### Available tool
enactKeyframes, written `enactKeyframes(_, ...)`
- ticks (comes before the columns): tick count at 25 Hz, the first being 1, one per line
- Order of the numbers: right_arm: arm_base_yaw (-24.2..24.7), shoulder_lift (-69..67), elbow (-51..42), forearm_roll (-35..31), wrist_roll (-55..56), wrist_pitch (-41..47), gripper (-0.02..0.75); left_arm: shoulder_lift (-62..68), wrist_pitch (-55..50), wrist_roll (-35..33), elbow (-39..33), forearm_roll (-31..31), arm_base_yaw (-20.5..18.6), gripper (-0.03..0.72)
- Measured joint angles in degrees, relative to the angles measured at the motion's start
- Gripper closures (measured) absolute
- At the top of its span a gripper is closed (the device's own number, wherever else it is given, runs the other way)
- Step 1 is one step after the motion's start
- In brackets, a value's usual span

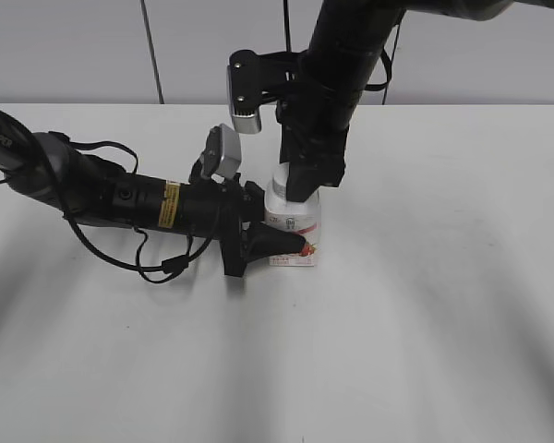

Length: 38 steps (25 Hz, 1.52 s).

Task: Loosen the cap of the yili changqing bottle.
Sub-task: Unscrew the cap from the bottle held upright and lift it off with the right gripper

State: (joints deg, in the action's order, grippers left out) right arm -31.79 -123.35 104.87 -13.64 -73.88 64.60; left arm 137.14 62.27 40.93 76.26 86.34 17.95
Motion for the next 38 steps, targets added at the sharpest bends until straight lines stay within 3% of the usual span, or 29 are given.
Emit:
enactKeyframes(9,-0.1,0.0,0.0,-0.8,0.5,-0.9,0.216,0.0,0.8,0.4,0.0,-0.2,0.2,0.316)
enactKeyframes(23,-0.1,1.8,0.0,-1.1,7.3,0.4,0.158,0.0,0.7,0.4,0.0,-0.2,0.2,0.319)
enactKeyframes(30,-0.1,4.4,0.0,-1.9,18.4,2.3,0.153,0.0,-0.5,1.6,0.0,0.3,0.2,0.319)
enactKeyframes(38,-0.1,4.8,0.1,-4.2,39.2,3.1,0.153,0.0,-1.4,2.1,0.1,1.0,0.3,0.321)
